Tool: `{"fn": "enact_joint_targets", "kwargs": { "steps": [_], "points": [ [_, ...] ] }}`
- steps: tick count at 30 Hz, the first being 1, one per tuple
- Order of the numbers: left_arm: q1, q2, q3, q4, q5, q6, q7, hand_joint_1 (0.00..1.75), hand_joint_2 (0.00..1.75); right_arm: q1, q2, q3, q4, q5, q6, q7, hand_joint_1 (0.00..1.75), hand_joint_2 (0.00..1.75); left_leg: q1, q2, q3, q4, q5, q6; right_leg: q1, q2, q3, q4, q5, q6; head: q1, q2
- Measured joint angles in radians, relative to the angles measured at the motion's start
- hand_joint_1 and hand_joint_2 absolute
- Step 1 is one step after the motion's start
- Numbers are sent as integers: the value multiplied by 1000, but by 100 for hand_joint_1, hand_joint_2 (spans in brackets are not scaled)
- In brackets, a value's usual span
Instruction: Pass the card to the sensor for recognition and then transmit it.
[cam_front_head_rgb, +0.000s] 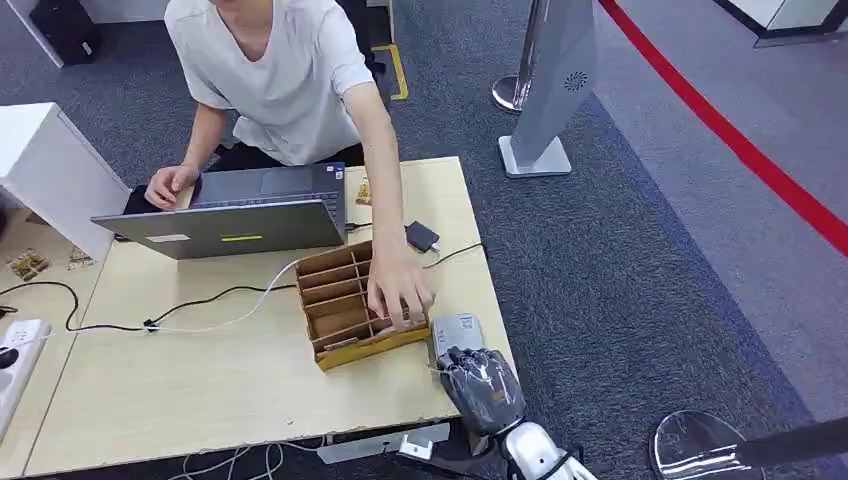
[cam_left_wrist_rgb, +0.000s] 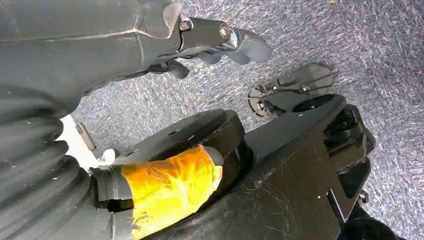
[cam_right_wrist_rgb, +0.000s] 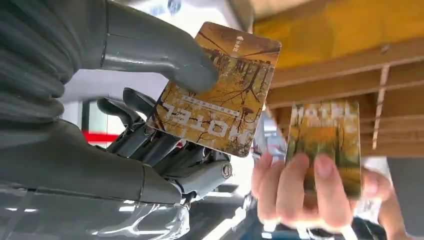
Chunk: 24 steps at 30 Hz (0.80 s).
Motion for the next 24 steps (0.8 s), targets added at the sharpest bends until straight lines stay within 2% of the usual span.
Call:
{"fn": "enact_joint_targets", "kwargs": {
  "steps": [9,15,20,24],
  "points": [
    [0,-2,6,0,0,3,-3,0,175,7,21,29,54,-32,0,-1,175,175,0,0,0,0,0,0,0,0,0,0,0,0,0,0],
    [0,-3,15,0,-2,4,-11,0,175,5,22,50,62,-50,0,22,175,175,0,0,0,0,0,0,0,0,0,0,0,0,0,0],
    [0,-3,18,0,-6,4,-11,0,175,-2,17,59,38,-42,0,40,175,175,0,0,0,0,0,0,0,0,0,0,0,0,0,0],
    [0,-2,23,0,-9,3,-11,0,175,-22,0,58,-29,-8,0,66,175,175,0,1,0,0,0,0,0,1,0,0,0,0,0,0]
  ]
}}
